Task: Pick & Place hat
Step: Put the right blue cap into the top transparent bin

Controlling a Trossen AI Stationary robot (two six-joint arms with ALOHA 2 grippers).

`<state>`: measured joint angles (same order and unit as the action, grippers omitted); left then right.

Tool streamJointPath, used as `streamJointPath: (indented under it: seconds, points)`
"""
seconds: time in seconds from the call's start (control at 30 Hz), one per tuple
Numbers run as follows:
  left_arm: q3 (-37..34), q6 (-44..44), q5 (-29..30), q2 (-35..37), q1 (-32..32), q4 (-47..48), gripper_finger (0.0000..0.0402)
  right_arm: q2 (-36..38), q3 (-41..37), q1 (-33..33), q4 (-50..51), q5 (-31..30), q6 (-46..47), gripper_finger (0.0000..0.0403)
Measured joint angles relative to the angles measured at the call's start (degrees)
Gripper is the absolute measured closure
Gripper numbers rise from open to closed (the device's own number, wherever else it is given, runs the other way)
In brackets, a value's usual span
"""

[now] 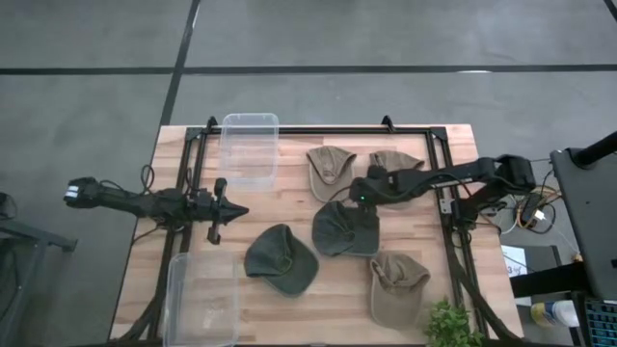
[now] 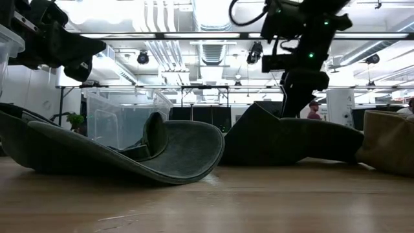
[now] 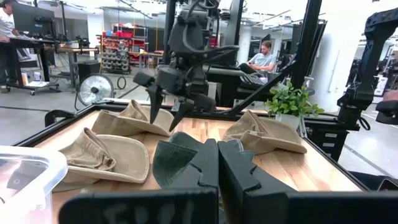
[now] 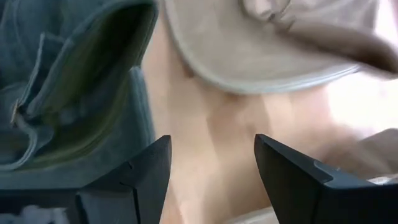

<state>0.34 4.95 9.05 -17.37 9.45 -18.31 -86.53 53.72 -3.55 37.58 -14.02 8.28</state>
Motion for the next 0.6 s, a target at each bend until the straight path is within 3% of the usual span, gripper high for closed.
streamJointPath:
  seconds: [0.27,0.6]
  points:
    - [0.0,0.0,0.0,0.0,0.0,0.0,0.0401,-3.6,3.3,-2.2,4.0,9.3,0.0,0.0177]
    - [0.0,0.0,0.0,0.0,0.0,0.0,0.0401,-6.4,2.9,-2.8,3.9,11.8,-0.7,0.0178]
